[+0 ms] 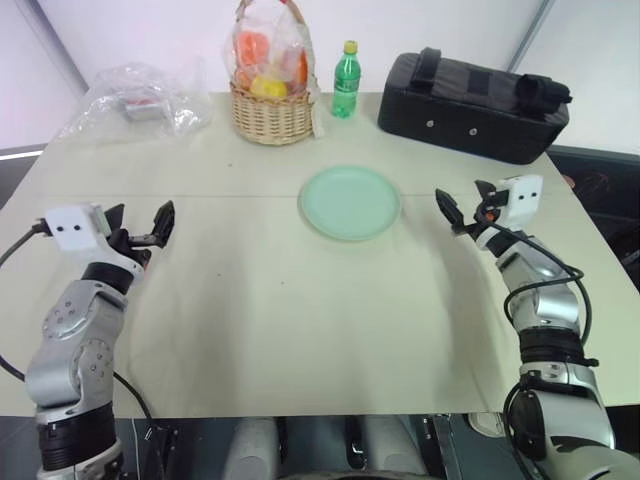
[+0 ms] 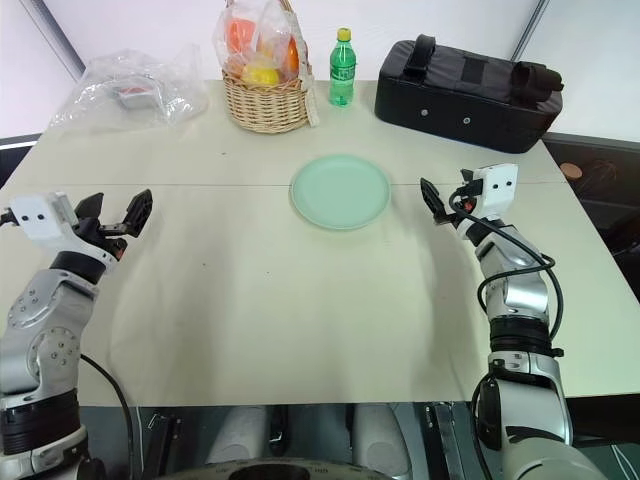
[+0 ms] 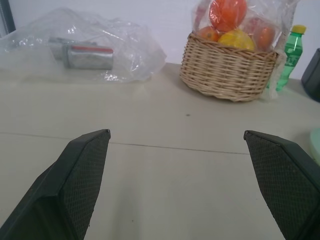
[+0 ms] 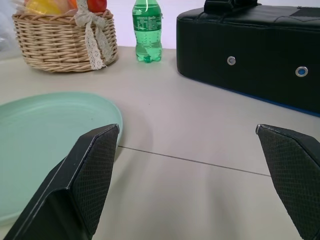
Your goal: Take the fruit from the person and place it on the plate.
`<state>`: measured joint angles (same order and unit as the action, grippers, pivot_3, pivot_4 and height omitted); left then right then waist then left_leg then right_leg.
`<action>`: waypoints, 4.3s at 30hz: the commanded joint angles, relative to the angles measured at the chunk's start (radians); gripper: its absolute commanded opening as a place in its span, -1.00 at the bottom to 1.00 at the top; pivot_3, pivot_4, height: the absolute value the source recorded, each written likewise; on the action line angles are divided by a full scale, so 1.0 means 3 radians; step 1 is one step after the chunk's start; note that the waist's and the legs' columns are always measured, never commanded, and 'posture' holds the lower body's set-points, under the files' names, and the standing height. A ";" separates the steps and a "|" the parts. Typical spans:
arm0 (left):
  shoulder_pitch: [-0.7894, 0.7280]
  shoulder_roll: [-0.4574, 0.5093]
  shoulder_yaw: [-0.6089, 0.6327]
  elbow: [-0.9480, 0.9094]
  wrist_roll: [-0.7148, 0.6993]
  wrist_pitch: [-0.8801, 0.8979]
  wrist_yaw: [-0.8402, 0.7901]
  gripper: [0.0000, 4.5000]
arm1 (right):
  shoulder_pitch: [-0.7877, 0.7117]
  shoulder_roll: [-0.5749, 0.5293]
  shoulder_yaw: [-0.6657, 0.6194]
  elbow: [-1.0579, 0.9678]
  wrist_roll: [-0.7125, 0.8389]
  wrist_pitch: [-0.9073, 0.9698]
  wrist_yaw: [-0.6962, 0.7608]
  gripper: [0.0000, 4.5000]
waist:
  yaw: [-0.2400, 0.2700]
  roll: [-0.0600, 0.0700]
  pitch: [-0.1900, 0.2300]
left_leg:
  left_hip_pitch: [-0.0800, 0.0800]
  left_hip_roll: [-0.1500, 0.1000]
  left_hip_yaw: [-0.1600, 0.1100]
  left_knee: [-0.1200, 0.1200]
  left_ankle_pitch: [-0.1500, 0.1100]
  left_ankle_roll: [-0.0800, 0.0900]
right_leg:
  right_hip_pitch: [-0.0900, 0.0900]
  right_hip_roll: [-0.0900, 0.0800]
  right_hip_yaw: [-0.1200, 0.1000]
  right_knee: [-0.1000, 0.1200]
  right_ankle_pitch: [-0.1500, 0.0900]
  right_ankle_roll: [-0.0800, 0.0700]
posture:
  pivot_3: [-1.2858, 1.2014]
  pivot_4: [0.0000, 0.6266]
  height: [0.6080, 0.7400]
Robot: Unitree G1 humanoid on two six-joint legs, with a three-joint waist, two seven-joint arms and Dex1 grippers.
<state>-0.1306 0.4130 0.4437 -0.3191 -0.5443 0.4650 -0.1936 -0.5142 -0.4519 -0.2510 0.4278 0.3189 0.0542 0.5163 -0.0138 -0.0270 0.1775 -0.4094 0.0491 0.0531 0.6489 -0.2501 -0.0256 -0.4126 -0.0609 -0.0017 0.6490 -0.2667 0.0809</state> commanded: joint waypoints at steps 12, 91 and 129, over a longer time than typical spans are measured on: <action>-0.0126 0.0063 0.0002 -0.0058 0.0148 -0.0129 -0.0041 0.99 | -0.0005 0.0016 -0.0035 -0.0132 -0.0001 -0.0098 -0.0044 1.00 | 0.0000 0.0000 0.0000 | 0.0000 0.0000 0.0000 0.0000 0.0000 0.0000 | 0.0000 0.0000 0.0000 0.0000 0.0000 0.0000 | 0.03 -0.52 1.00; -0.2515 0.0162 -0.1298 0.1603 0.0125 -0.0008 -0.2148 0.42 | 0.0482 -0.0357 0.0305 -0.2152 0.0925 0.1698 0.0625 1.00 | 0.0008 -0.0002 0.0003 | -0.0003 0.0001 -0.0005 -0.0001 0.0000 0.0001 | 0.0000 0.0009 -0.0003 -0.0008 -0.0001 0.0002 | 0.03 -0.52 1.00; -0.3948 -0.0660 -0.2492 0.5112 0.2565 -0.3106 -0.1790 0.77 | 0.0647 -0.0059 0.0276 -0.2219 0.0796 0.1417 0.0292 1.00 | 0.0083 -0.0003 0.0003 | -0.0055 -0.0001 -0.0004 0.0014 0.0000 0.0002 | -0.0049 0.0011 -0.0003 0.0001 0.0000 0.0003 | 0.03 -0.52 1.00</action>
<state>-1.2777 0.2147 -0.3273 1.2188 0.2200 -0.4401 -0.7537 -0.3176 -0.4732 -0.1414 -0.1964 0.5539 0.5046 0.6105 0.0111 -0.0279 0.1785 -0.4259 0.0489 0.0520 0.6532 -0.2501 -0.0250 -0.4272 -0.0575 -0.0027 0.6493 -0.2667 0.0818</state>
